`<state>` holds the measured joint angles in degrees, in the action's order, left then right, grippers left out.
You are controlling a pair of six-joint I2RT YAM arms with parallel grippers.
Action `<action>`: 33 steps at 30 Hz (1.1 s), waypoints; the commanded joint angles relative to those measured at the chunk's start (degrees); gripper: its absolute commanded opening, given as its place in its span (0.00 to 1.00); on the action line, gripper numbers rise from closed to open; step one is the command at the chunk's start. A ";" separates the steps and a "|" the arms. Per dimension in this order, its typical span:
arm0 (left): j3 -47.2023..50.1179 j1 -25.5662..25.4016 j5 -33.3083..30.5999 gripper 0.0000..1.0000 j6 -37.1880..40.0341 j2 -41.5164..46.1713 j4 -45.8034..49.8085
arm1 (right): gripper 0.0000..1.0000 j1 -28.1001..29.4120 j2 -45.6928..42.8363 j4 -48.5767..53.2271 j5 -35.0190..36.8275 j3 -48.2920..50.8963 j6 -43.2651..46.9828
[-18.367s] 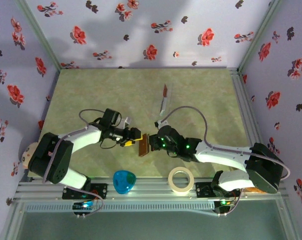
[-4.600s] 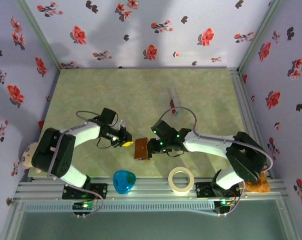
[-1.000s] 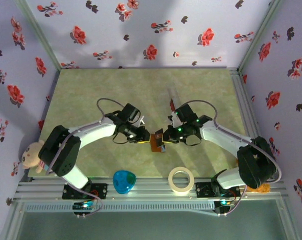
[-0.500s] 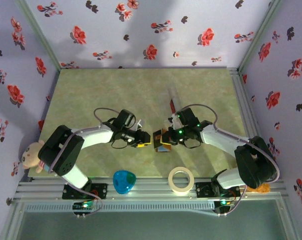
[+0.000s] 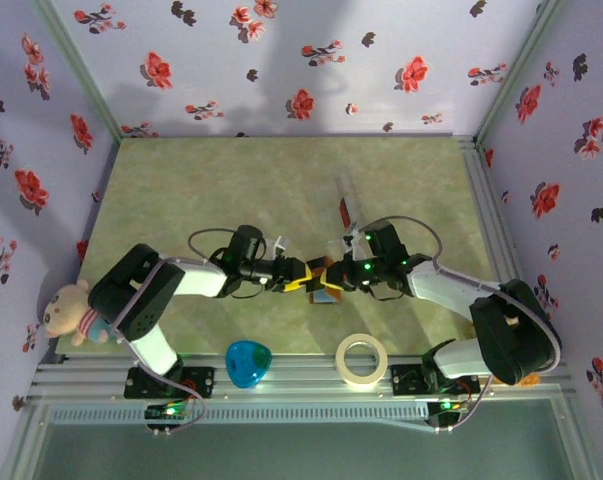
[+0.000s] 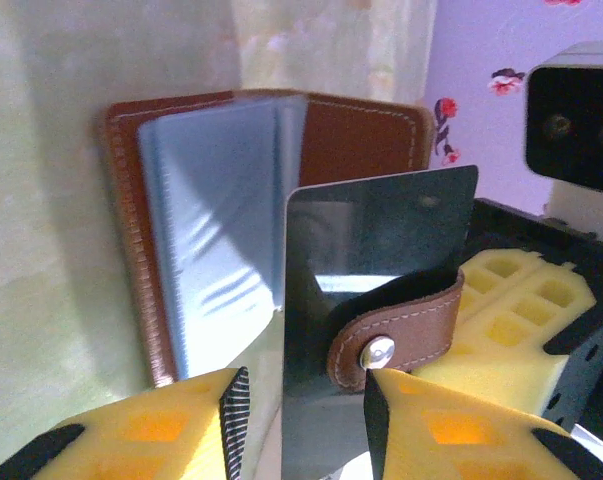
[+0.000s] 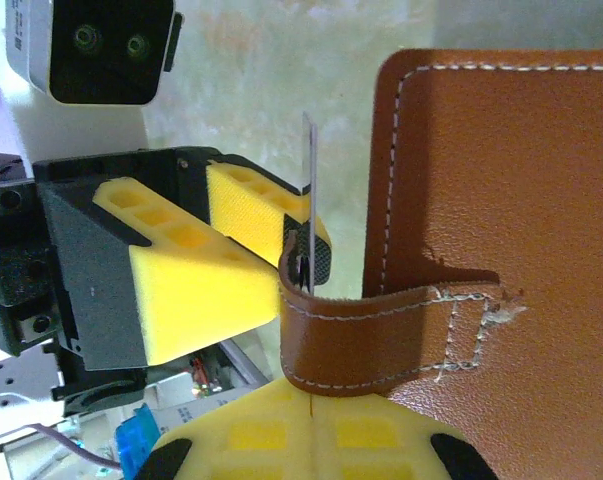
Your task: Put the credit cards into the card holder
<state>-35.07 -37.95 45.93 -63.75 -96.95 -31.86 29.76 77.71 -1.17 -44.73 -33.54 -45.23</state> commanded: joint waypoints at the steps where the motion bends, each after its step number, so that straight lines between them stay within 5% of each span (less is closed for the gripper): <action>1: 0.18 0.34 1.79 0.39 -2.21 -1.00 -5.85 | 0.00 -0.75 -1.78 -5.55 -2.88 1.19 -2.74; 7: 0.86 0.34 3.00 0.35 -5.80 -2.49 -13.16 | 0.00 -0.80 -1.64 -7.98 -3.79 2.07 -3.72; 13: 2.12 0.59 3.24 0.11 -7.45 -2.94 -18.31 | 0.00 -0.93 -1.69 -5.49 -2.27 2.01 -2.36; 17: 2.74 1.04 3.20 0.00 -7.07 -2.72 -18.54 | 0.10 -0.93 -2.25 -2.30 -0.78 1.64 -0.38; 20: 2.98 1.22 3.29 0.00 -7.18 -2.70 -19.13 | 0.14 -0.97 -2.72 0.47 0.69 1.15 1.29; 27: 2.81 1.66 3.29 0.00 -7.10 -2.45 -18.96 | 0.39 -0.48 -7.40 11.01 7.70 -0.60 8.91; 33: 1.82 1.71 3.20 0.00 -6.33 -2.09 -16.50 | 0.51 4.30 -16.27 20.34 22.18 -0.73 20.52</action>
<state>-32.82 -36.69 48.69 -70.61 -99.33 -48.97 31.81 65.01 12.16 -32.36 -32.97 -33.56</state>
